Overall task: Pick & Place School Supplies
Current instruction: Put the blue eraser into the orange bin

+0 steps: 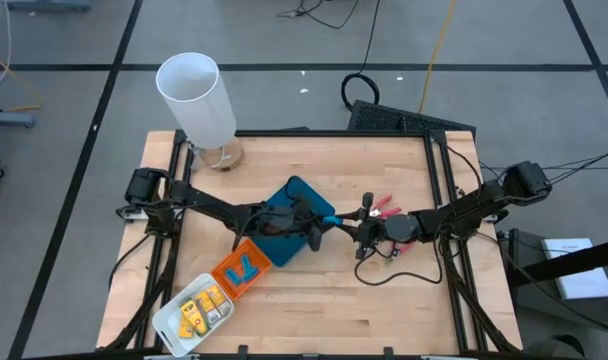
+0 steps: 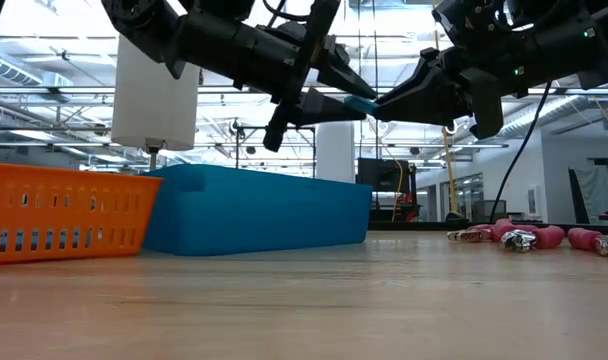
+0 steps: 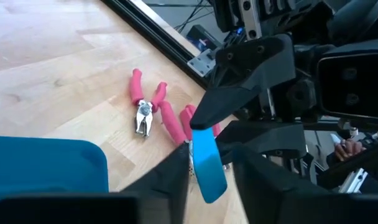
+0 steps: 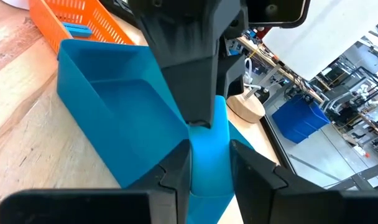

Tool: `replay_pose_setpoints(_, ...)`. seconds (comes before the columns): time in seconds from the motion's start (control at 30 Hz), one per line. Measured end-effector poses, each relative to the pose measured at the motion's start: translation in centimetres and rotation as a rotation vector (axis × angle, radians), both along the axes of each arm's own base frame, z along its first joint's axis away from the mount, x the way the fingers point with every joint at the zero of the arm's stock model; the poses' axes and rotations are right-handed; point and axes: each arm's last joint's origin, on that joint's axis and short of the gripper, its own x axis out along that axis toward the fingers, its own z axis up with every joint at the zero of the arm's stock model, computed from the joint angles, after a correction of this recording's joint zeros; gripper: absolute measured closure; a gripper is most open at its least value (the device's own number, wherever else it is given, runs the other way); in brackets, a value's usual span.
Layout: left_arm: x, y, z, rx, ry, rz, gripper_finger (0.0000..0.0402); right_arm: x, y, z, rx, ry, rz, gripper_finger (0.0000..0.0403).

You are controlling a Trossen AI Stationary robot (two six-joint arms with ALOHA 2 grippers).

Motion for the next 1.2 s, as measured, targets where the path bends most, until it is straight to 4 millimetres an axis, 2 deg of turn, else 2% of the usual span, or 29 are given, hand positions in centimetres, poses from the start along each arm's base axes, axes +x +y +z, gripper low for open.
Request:
replay_pose_setpoints(0.17, 0.0, 0.2, 0.0, 0.001, 0.001, 0.005, 0.0343, 0.0, 0.0, 0.0, -0.001, 0.000, -0.003, 0.0314)
replay_pose_setpoints(0.27, 0.0, 0.4, 0.0, 0.012, 0.003, 0.005, 0.0364, 0.0, 0.0, 0.0, -0.002, 0.002, -0.008, 0.0314)
replay_pose_setpoints(0.53, 0.0, 0.5, 0.0, 0.044, 0.008, -0.005, 0.0347, 0.0, 0.0, -0.1, 0.077, -0.014, -0.018, 0.0300)
replay_pose_setpoints(0.77, -0.3, 0.5, 0.7, 0.095, 0.017, -0.018, 0.0365, -0.4, -0.1, 0.2, 0.268, -0.053, -0.083, 0.0242)
replay_pose_setpoints(0.97, -1.1, 0.2, 3.2, 0.188, -0.025, -0.097, 0.0364, -2.3, -0.7, 2.0, 0.422, -0.057, -0.127, 0.0201)
replay_pose_setpoints(1.2, -3.0, -1.9, 5.0, 0.287, 0.027, -0.194, 0.0365, -5.2, -1.5, 3.9, 0.504, -0.036, -0.165, 0.0200)
